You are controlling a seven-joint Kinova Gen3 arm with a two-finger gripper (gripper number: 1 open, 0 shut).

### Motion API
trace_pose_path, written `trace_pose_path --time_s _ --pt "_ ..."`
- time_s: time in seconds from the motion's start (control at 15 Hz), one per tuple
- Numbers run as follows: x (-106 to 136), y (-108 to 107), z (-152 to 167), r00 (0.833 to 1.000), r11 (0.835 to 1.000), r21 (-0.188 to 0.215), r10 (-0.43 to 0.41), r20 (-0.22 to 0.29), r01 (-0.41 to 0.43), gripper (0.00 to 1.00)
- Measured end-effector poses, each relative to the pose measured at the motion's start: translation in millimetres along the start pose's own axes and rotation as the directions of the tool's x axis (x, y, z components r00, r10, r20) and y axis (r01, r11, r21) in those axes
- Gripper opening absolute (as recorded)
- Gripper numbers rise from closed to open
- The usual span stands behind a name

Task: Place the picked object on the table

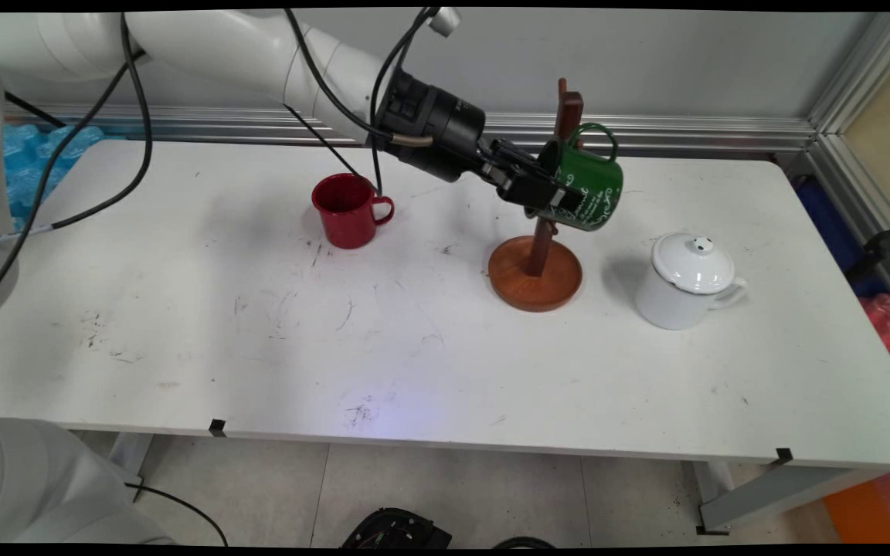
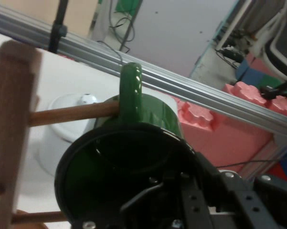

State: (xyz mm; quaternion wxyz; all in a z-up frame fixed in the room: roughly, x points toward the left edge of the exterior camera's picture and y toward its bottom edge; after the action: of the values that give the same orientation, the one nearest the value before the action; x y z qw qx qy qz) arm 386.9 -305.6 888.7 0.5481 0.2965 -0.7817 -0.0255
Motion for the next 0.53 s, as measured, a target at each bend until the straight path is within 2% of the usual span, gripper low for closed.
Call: trace_pose_path --time_s 0.53 --pt "12 29 -7 0.999 0.998 -0.055 0.037 0.020 -0.036 0.00"
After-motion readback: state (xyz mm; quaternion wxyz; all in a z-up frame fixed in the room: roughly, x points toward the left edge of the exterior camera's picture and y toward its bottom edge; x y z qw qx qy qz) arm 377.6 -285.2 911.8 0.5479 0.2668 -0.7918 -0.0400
